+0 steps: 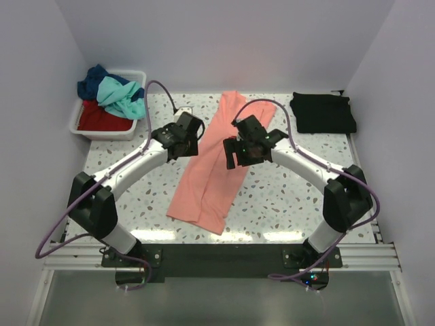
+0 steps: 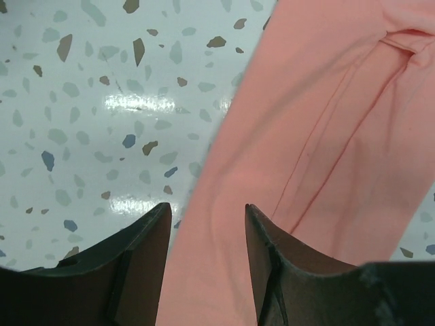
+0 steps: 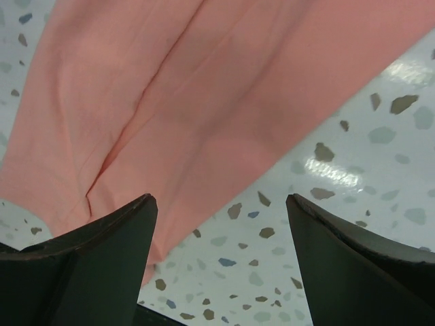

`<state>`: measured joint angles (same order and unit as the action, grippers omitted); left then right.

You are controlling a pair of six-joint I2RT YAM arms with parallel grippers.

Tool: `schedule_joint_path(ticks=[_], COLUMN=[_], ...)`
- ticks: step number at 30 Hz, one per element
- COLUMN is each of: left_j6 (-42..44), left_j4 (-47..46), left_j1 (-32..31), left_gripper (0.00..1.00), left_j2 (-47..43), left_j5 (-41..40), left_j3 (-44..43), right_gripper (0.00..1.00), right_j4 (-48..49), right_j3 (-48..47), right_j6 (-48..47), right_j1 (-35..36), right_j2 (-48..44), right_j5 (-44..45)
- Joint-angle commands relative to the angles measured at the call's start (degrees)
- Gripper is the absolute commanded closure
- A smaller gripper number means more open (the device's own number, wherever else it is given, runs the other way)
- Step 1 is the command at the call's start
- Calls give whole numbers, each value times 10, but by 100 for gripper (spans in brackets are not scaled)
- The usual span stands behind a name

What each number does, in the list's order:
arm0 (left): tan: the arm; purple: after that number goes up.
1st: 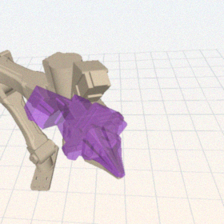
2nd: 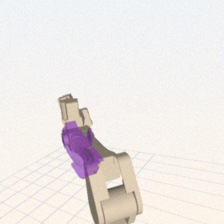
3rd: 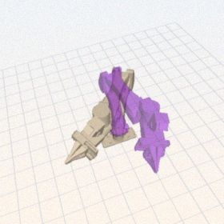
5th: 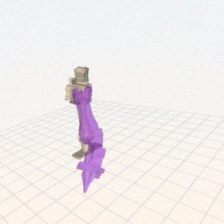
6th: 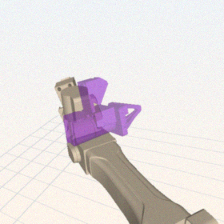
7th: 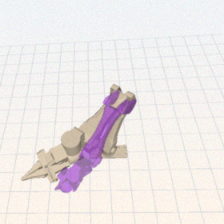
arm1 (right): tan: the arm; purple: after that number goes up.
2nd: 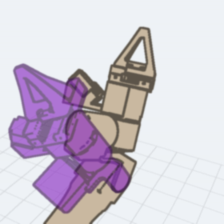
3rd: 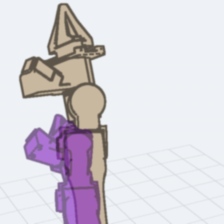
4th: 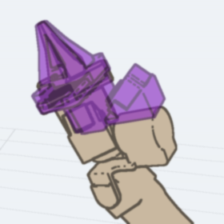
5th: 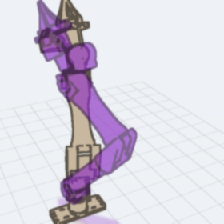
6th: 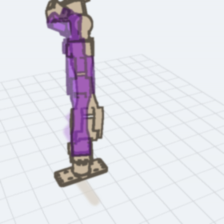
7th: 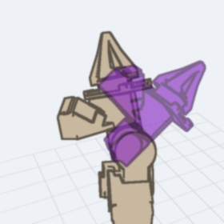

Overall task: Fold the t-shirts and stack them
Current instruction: Fold the tshirt

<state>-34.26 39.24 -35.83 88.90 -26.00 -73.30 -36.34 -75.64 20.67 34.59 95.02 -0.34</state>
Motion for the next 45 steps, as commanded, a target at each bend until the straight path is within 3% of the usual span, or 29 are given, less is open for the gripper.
schedule_joint_path(ticks=[1, 9, 18, 31, 45], left_j6=[31, 62, 75, 86, 96], left_j4=[-66, -49, -56, -65, -78], left_j1=[52, 74, 96, 111, 122], left_gripper=[48, 49, 49, 49, 50], left_j2=[47, 118, 121, 120, 128], left_j5=[110, 143, 154, 162, 176], left_j3=[-45, -69, -55, -32, -24], right_gripper=[18, 18, 19, 21, 22], right_j4=[12, 58, 139, 101, -36], right_j3=[28, 87, 117, 117, 160], right_j6=[38, 61, 42, 36, 58], right_j1=[56, 108, 122, 155, 157], right_j2=[-31, -11, 23, 84, 24], right_j5=[16, 4, -66, -59, 30])
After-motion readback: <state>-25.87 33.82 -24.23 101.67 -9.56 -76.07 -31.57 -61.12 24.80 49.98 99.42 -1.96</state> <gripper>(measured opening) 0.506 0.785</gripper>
